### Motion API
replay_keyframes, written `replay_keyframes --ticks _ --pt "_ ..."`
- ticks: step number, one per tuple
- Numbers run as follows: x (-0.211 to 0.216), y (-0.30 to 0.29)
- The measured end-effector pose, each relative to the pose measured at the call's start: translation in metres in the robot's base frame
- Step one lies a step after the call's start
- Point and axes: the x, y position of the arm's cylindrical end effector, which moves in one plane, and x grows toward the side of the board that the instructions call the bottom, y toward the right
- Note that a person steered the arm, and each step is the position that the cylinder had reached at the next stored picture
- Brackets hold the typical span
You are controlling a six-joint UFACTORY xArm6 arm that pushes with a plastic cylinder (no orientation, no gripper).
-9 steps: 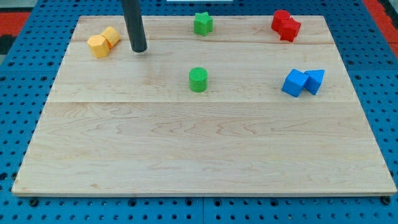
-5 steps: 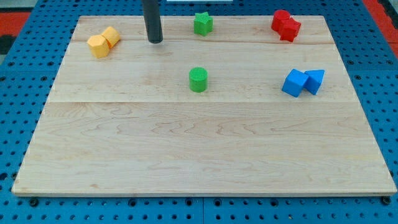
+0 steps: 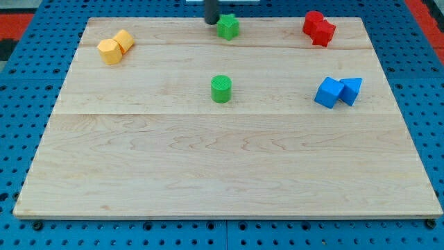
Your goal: Move the green star to the top of the green circle
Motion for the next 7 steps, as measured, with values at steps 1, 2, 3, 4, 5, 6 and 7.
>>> replay_keyframes --ticks 1,2,3,4,5,6,7 --pt "0.019 0.009" --pt "0.057 0.061" --pt "0.024 0.071" --pt "0.037 0.114" --pt "0.079 0.105" --pt "0.105 0.058" --pt "0.131 0.037"
